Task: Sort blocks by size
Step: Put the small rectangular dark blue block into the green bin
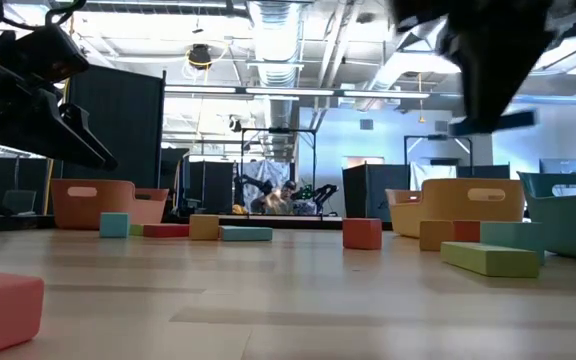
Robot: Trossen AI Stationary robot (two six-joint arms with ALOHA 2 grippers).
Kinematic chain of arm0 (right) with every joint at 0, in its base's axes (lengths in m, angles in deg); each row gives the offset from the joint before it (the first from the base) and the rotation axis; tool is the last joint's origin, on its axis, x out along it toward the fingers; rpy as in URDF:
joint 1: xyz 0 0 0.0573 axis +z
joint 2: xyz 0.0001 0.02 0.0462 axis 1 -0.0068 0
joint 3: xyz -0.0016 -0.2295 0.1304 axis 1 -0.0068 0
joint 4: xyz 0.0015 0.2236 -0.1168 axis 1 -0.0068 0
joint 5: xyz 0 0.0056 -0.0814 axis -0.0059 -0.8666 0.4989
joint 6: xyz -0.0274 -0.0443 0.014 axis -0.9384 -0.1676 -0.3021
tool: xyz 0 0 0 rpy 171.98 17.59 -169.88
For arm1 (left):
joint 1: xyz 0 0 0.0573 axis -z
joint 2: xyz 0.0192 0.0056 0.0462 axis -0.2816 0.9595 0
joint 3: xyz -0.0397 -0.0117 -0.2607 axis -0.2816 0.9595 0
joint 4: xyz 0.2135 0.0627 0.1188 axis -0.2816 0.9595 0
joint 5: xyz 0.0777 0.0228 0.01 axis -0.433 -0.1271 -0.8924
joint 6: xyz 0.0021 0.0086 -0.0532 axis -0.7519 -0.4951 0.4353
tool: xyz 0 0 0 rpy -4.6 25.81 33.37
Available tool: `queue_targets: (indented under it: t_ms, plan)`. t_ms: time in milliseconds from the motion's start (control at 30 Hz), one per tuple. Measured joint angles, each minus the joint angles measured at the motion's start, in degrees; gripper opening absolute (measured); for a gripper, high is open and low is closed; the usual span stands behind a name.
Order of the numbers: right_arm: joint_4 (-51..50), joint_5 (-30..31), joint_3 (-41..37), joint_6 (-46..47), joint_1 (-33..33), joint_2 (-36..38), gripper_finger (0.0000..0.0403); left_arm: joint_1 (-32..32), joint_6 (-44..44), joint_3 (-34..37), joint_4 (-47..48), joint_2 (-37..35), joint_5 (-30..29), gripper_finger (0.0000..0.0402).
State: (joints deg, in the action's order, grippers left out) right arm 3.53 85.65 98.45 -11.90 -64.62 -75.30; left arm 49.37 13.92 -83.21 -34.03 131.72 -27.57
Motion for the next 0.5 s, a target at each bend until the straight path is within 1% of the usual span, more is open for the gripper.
queue_targets:
  t_ms: [133, 233, 400, 500]
  plan:
    - [-6.0, 2.6, -0.3, 9.6, 3.8, 2.7, 0.015, 0.0, -0.4, 0.0, 0.0, 0.0, 0.0, 0.0224]
    - [-8.8, 3.5, -2.3, 16.3, 6.3, 4.2, 0.015, 0.0, -0.4, 0.0, -0.1, 0.0, 0.0, 0.0224]
    - [-8.2, 3.1, -10.4, 25.1, 9.4, 7.6, 0.0152, 0.0, -0.4, 0.0, -0.1, 0.0, 0.0, 0.0224]
    - [-6.7, 0.8, -16.2, 29.4, 10.8, 9.5, 0.0152, 0.0, -0.3, 0.0, -0.1, 0.0, 0.0, 0.0224]
